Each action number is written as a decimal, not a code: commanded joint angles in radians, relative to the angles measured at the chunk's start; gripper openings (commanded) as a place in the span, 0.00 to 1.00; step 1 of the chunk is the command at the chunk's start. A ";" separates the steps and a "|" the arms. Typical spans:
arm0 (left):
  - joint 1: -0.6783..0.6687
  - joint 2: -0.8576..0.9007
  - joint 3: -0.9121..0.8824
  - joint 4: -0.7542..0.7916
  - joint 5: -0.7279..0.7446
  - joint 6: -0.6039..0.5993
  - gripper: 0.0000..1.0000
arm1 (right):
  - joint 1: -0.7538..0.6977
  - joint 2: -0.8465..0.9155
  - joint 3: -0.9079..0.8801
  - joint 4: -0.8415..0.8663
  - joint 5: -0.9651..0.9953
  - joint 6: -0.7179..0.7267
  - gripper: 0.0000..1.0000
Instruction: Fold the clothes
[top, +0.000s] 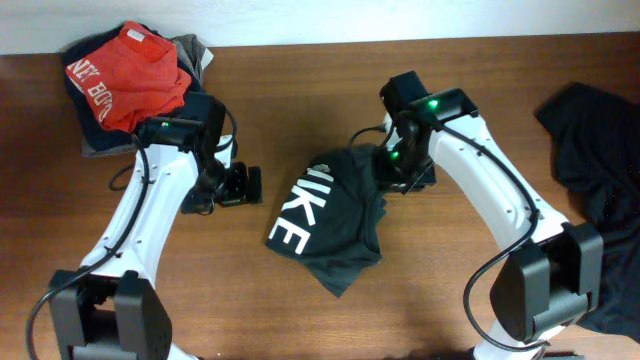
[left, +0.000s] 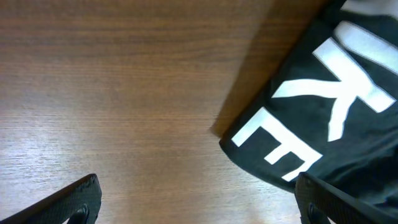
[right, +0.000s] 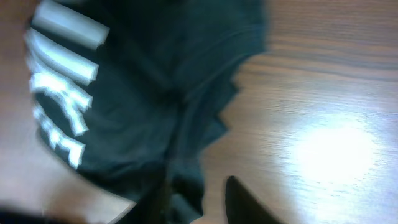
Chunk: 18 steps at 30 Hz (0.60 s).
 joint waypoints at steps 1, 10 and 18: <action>0.002 0.001 -0.048 0.014 0.001 -0.003 0.99 | 0.047 -0.016 -0.057 -0.012 -0.108 -0.053 0.24; 0.002 0.001 -0.100 0.057 0.001 -0.003 0.99 | 0.201 -0.016 -0.259 0.048 -0.149 -0.064 0.08; 0.002 0.001 -0.100 0.055 0.001 -0.003 0.99 | 0.208 -0.016 -0.474 0.224 -0.201 -0.021 0.08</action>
